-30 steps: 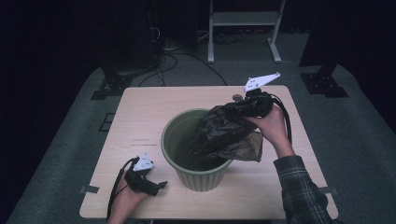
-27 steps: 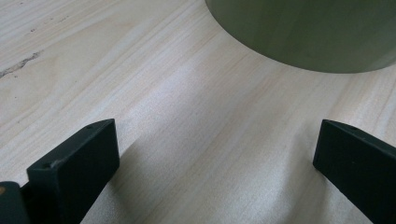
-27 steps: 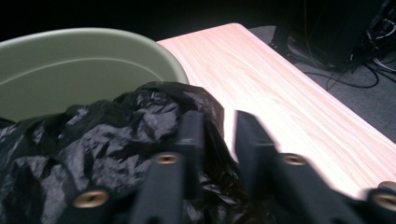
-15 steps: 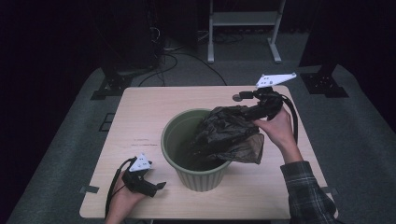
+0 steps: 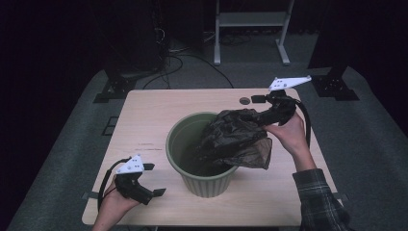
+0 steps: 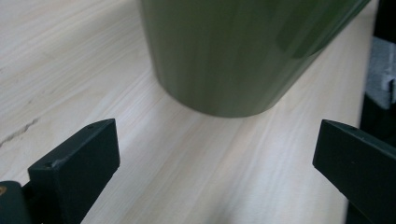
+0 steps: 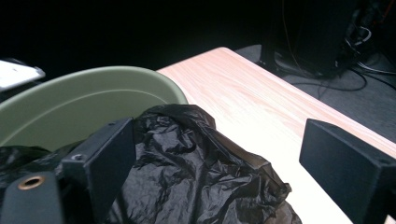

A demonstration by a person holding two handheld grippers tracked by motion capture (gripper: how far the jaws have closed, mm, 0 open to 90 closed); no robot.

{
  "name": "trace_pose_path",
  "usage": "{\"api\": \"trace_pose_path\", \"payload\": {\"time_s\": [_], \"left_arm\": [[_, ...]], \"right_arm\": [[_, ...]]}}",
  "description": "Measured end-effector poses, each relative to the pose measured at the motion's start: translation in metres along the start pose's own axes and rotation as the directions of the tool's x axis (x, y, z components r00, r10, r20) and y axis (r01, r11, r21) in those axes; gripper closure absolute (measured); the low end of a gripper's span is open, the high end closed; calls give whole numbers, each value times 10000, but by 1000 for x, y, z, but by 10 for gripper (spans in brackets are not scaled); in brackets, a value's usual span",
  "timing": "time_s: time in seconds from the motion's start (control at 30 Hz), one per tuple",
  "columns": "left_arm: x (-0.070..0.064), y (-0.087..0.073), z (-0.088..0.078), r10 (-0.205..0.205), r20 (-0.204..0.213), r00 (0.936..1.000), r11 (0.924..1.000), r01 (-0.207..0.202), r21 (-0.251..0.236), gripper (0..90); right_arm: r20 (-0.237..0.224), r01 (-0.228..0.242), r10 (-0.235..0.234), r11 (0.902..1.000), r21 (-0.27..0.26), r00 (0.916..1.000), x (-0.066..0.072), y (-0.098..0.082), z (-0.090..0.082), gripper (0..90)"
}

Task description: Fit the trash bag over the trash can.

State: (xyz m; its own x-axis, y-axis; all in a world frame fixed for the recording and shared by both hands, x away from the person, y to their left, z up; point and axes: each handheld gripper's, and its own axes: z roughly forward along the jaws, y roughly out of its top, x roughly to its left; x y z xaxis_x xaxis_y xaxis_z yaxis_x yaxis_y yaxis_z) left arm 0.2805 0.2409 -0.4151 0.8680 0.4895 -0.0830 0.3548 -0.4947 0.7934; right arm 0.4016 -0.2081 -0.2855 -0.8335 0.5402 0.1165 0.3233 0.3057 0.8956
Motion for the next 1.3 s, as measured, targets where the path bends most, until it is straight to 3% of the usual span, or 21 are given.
{"api": "trace_pose_path", "payload": {"time_s": [0.17,0.27,0.5,0.53,0.63,0.73,0.97,1.1,1.27,1.3], "left_arm": [[-9,19,-15,326,356,9988,9989,-313,-357,14],[-15,31,-23,549,362,9978,9975,-532,-460,14],[-21,56,-37,998,610,9931,9929,-955,-703,47],[-23,67,-43,1031,796,9915,9905,-950,-994,50],[-25,76,-49,1203,983,9879,9866,-1079,-1227,77],[-29,96,-55,1462,1191,9821,9790,-1263,-1601,124],[-34,121,-49,1971,1336,9712,9696,-1730,-1733,160],[-36,136,-35,2233,1486,9634,9638,-1954,-1811,223],[-38,149,-25,2400,1471,9596,9604,-2126,-1798,280],[-39,156,-20,2559,1506,9549,9569,-2281,-1797,301]], "right_arm": [[105,-13,11,9998,196,9999,1,2,6,92],[-137,-125,126,9999,41,9998,0,3,7,92],[-165,-168,168,9999,27,9997,0,5,9,93],[-178,-164,165,9998,65,9997,-1,4,9,93],[-199,-186,186,9998,47,9996,-1,4,9,92],[-244,-175,177,9998,83,9995,-1,5,9,93],[-312,-163,166,9998,99,9994,-1,6,10,92],[-313,-164,169,9997,162,9994,0,6,12,92],[-357,-183,189,9997,156,9992,1,7,15,93],[-365,-196,202,9996,187,9991,1,7,15,92]]}}
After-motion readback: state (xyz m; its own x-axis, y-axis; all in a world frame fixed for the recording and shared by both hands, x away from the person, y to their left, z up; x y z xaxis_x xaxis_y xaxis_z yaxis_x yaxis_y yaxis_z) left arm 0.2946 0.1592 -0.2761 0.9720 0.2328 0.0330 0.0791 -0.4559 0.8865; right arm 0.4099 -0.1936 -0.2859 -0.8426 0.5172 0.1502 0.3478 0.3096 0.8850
